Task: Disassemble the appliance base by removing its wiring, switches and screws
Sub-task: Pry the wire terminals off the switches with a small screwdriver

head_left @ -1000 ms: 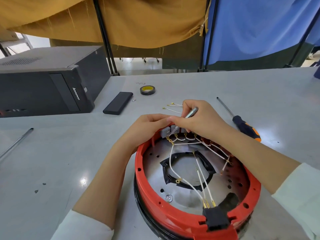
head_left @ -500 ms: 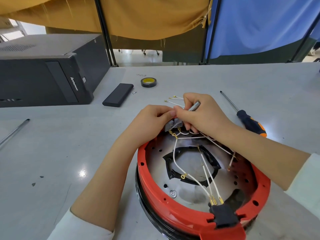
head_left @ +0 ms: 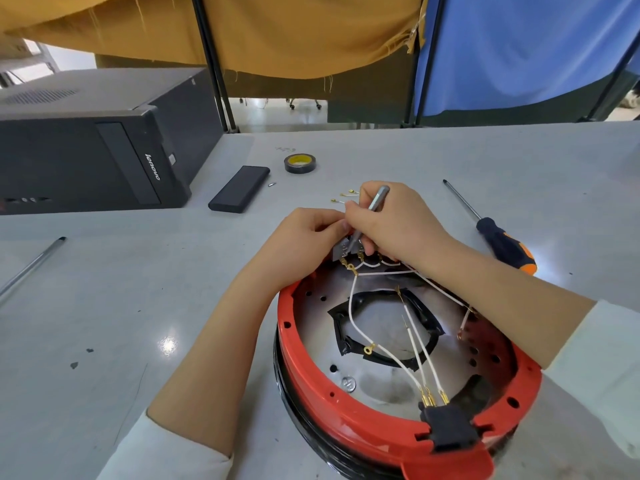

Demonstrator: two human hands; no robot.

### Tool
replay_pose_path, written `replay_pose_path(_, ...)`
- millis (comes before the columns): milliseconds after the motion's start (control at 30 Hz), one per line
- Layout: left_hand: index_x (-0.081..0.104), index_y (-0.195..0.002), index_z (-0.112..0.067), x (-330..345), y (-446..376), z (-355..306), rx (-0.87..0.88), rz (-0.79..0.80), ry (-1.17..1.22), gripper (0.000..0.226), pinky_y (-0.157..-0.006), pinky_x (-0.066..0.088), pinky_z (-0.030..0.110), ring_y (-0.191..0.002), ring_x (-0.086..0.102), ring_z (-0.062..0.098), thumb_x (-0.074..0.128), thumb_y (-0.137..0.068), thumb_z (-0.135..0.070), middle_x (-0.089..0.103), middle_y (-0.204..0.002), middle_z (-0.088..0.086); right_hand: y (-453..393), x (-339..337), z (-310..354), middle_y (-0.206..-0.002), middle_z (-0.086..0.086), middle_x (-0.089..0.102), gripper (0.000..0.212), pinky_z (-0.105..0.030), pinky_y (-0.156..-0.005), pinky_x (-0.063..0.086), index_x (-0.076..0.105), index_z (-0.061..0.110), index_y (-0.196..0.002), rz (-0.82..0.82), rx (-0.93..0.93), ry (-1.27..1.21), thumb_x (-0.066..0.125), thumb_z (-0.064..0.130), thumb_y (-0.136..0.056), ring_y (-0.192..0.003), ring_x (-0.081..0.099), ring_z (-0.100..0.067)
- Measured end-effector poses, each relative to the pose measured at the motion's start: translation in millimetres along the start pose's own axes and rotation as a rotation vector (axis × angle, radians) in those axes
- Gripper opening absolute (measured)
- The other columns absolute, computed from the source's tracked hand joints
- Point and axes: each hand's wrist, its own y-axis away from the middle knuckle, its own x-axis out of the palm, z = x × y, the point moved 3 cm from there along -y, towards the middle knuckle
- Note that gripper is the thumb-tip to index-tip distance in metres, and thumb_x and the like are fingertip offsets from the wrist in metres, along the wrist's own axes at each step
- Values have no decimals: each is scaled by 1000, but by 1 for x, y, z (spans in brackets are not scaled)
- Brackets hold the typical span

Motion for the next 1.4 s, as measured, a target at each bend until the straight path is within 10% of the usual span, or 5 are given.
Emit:
replay_pose_path(267,72,-82,-37,-1,2,0,20,-2,34,28,-43,25,17,-46,26,6,48,-96,-35,40,-55,0,3,-1,4,-56,-19,46,39,-37,-55,37,35,8,-58,-64,-186,18,61,17,-85,-48,38,-14)
replay_pose_path(667,72,-89,-29,0,-1,2,-19,7,23,27,-60,36,25,-64,44,12,47,-96,-34,66,-86,19,-14,2,1,-33,1,38,35,-14,-34,29,32,17,-53,112,1,-81,55,8,-79,-26,40,-7)
replay_pose_path(1400,72,-95,-30,1,0,2,-33,22,12,27,-71,47,38,-69,52,19,46,-97,-36,68,-90,17,-12,3,2,-35,0,40,35,-24,-48,40,34,17,-55,84,-58,-36,54,13,-83,-32,42,-8)
